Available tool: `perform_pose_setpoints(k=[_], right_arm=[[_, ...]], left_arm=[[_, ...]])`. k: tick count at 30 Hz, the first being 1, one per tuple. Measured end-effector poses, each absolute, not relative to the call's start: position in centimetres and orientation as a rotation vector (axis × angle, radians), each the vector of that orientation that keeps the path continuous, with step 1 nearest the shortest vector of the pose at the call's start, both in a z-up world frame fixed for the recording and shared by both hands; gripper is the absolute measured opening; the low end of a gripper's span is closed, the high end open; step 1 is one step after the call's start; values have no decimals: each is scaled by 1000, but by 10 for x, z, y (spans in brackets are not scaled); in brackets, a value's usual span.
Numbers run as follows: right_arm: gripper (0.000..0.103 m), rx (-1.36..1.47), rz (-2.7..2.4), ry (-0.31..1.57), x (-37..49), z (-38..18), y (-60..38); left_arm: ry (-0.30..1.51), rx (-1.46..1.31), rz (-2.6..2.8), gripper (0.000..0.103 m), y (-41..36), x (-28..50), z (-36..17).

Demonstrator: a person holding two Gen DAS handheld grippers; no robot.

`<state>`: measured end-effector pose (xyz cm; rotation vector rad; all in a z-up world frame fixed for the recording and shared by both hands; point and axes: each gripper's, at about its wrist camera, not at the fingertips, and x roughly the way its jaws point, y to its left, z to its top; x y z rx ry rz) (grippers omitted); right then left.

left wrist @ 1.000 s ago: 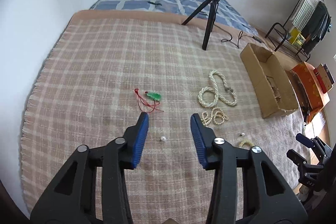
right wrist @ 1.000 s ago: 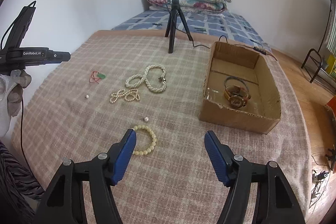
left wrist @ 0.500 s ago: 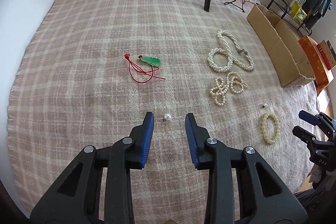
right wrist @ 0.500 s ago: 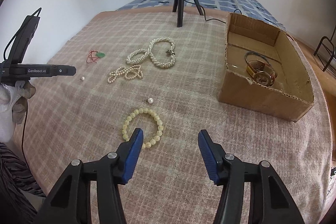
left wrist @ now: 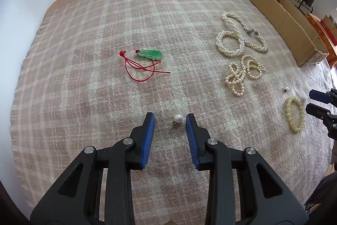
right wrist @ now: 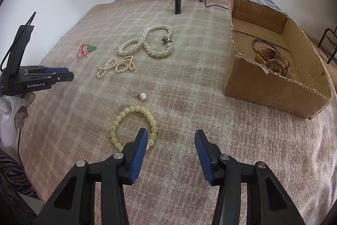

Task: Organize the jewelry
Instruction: 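Grasp the single pearl with the left tool while the right tool grips the yellow bead bracelet, then carry the bead bracelet with the right tool over the box while the left tool holds the pearl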

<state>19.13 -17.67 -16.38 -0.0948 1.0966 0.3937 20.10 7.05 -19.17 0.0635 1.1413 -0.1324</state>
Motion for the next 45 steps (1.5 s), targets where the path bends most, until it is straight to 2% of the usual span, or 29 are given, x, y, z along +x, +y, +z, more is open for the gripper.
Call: perform_pose_setpoints(k=[12,14,23,29,33,36,38,45], right_arm=[[48,-139,389,1109,197,-172,-168],[48,-143,389,1110,197,-173,-167],[46,-147,385,1116,200,-175,-163],[44,-166,379,1119,200,-179,-160],[34,-162,397,1122,201,-178,-157],[22,-165,417,1122,202,-179,-153],[6,-164,431,1123,202,-179,-149],[5,-149,448,1089,198,-166,-145]], left_arm=[[1124,115,-180,31,63,199,-197],[1123,114,-184,24,63,198,-197],[1114,167,-201,7,53,197,-198],[1105,170,-191,7,53,196,-198],[1105,152,-187,7,56,195,-196],[1102,146,-181,7,57,195,-195],[1099,138,-178,7,58,195,-194],[1078,114,-163,7,66,194,-187]])
